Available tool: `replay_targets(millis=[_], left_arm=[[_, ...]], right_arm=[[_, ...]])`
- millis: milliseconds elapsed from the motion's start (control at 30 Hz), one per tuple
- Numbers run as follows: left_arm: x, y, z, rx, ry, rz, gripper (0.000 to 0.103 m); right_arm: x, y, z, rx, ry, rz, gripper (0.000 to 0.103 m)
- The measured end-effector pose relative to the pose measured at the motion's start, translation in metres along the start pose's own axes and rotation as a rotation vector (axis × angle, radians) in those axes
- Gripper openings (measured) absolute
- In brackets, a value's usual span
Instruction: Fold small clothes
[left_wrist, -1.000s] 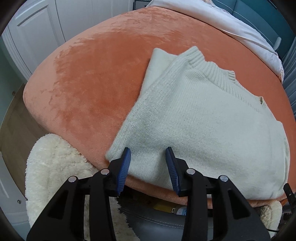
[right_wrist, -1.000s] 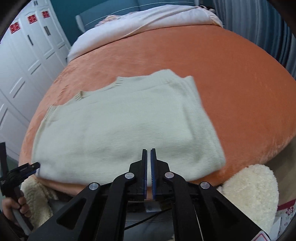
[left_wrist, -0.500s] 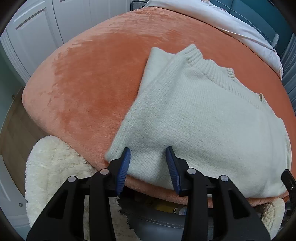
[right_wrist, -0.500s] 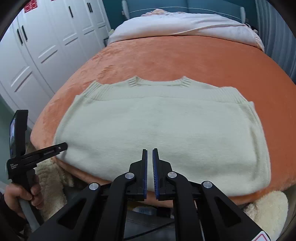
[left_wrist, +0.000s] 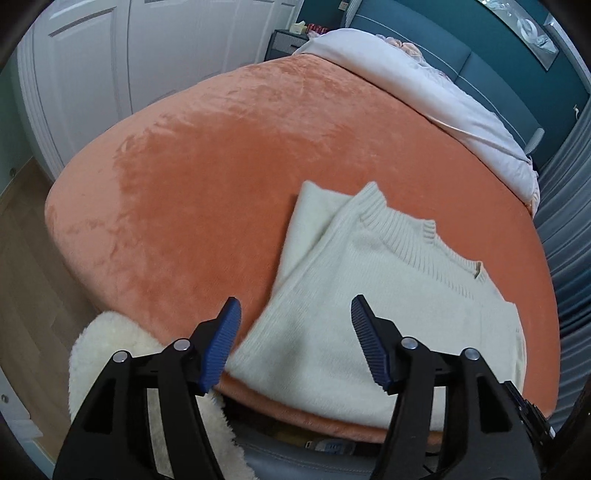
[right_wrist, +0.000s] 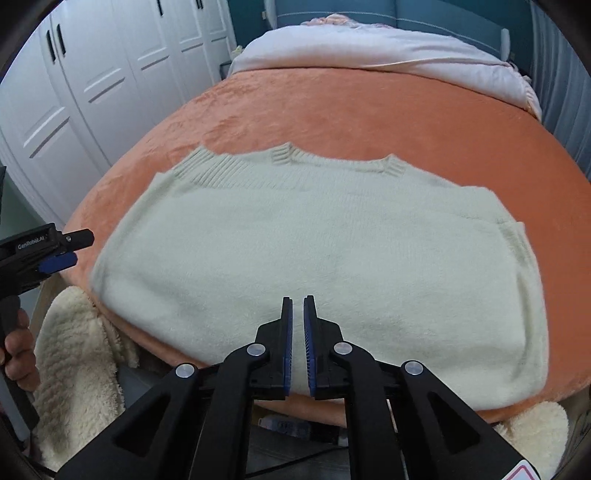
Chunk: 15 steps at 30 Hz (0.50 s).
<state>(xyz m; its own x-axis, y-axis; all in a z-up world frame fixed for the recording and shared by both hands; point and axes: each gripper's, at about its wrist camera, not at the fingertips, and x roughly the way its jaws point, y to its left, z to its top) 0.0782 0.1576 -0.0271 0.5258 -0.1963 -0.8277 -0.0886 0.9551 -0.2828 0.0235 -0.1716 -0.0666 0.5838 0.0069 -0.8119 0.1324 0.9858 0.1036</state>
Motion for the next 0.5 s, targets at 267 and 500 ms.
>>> replay_targets(millis=[267, 500], left_arm=[[0.085, -0.035, 0.055, 0.056, 0.079, -0.021, 0.079], [0.115, -0.048, 0.062, 0.015, 0.156, -0.061, 0.011]], right_arm=[[0.008, -0.155, 0.023, 0.341, -0.03, -0.207, 0.05], [0.061, -0.183, 0.035, 0.399, 0.079, -0.138, 0.017]])
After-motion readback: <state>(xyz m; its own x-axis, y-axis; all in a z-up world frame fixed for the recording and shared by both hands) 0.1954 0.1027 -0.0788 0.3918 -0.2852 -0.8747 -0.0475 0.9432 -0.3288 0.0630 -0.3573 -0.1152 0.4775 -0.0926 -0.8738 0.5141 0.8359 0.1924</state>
